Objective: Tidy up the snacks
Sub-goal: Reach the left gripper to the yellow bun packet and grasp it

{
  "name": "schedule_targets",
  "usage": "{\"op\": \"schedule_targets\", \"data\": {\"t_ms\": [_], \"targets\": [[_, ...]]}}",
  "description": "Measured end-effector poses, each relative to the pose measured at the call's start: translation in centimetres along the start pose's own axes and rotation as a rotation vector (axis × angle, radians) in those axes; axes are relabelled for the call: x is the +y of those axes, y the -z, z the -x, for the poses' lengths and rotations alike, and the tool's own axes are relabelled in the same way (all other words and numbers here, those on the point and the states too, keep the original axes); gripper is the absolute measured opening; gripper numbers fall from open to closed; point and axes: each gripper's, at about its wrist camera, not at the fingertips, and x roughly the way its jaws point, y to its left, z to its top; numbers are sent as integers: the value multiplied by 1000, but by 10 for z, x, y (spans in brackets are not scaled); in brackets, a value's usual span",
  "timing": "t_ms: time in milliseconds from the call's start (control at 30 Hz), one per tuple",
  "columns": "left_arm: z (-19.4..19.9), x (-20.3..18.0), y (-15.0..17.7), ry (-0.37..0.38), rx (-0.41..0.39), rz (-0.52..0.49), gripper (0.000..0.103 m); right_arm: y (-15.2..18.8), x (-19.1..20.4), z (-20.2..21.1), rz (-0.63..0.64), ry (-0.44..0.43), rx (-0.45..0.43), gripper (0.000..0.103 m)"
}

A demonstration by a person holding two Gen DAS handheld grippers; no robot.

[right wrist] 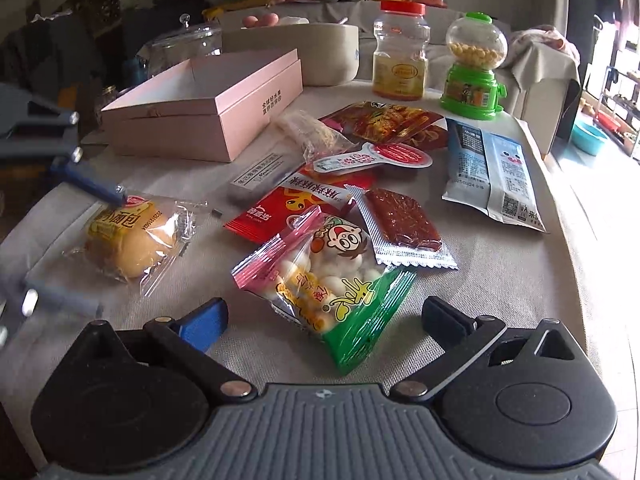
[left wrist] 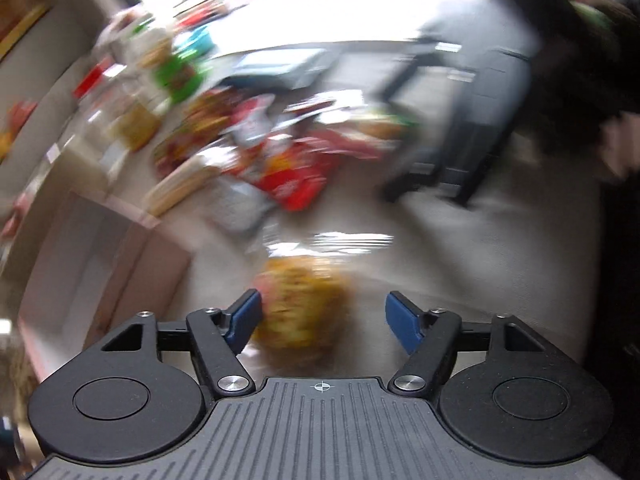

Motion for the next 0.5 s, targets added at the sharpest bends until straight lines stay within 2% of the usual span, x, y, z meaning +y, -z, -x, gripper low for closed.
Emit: {"op": "schedule_targets", "data": {"t_ms": [67,267,367,500], "targets": [[-8,18,2,3,2,108,75,0,0,0,1,1,-2,103],[-35,61,8,101,-45,436,77,4,2,5,5,8,-15,103],[-42,64,13,125,-63,509,77,5,0,7,4,-2,-15,103],[-31,55,23,95,-85,614,75,4,3,13,-50,25,-45,102]]}}
